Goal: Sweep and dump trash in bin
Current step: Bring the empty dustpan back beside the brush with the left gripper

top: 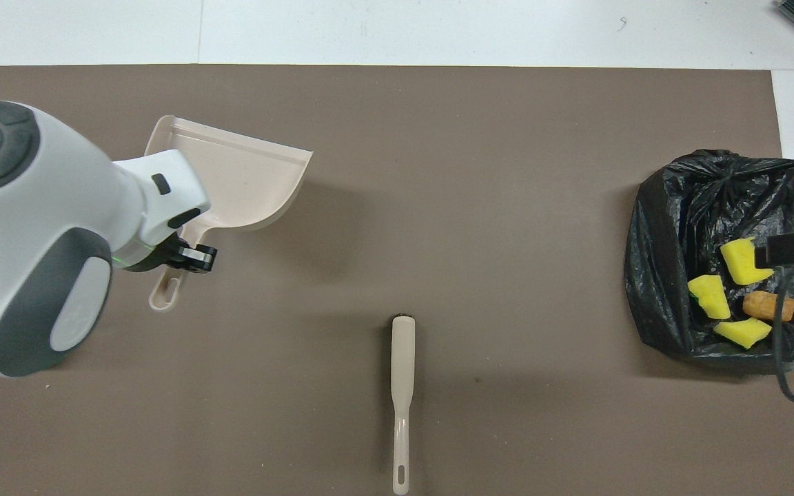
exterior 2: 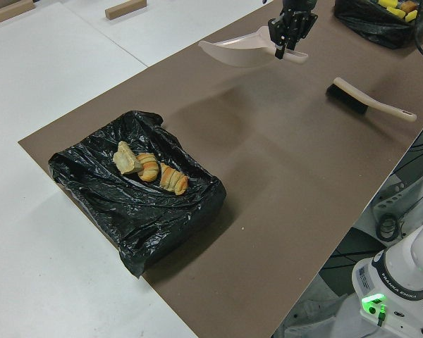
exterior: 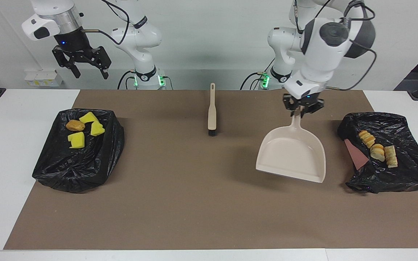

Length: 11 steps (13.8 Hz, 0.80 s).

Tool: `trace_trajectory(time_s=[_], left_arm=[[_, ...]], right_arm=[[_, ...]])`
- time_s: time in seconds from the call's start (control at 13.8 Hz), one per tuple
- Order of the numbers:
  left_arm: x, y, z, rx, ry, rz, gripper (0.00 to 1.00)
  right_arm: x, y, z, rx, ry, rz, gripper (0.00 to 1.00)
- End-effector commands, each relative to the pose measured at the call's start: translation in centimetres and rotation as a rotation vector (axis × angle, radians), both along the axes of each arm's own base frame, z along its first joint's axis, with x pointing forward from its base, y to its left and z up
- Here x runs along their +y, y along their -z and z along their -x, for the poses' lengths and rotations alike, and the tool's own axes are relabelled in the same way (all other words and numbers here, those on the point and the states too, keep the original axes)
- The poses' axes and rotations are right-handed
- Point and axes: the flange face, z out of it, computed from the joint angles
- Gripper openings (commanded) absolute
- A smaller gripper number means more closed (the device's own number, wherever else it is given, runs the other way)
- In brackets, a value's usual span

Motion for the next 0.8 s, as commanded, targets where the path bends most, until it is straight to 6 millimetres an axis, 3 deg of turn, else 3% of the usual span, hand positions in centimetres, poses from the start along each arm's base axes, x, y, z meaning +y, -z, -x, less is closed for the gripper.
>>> trace_trajectory(time_s=[0.0, 0.15, 0.22, 0.44, 0.73], left_arm=[[-3.3, 1.3, 0.4, -0.01, -0.097, 0.056, 0.0], [-5.9, 2.5, 0.4, -0.018, -0.113, 0.073, 0.0], [-8.1, 3.8, 0.5, -0.005, -0.139, 0.09, 0.0], [-12.6, 7.8, -1.5, -0.043, -0.149, 0.119, 0.0], [-15.8, 11.8, -2.0, -0.08, -0.146, 0.147, 0.0]], right_arm=[[-0.1, 0.1, 0.5, 0.006, -0.014, 0.001, 1.0], [-0.1, 0.1, 0.5, 0.006, -0.014, 0.003, 1.0], [-0.1, 0.1, 0.5, 0.006, -0.014, 0.001, 1.0], [-0.1, 0.1, 0.5, 0.006, -0.014, 0.001, 1.0], [-0.1, 0.1, 0.5, 0.006, -0.014, 0.001, 1.0]])
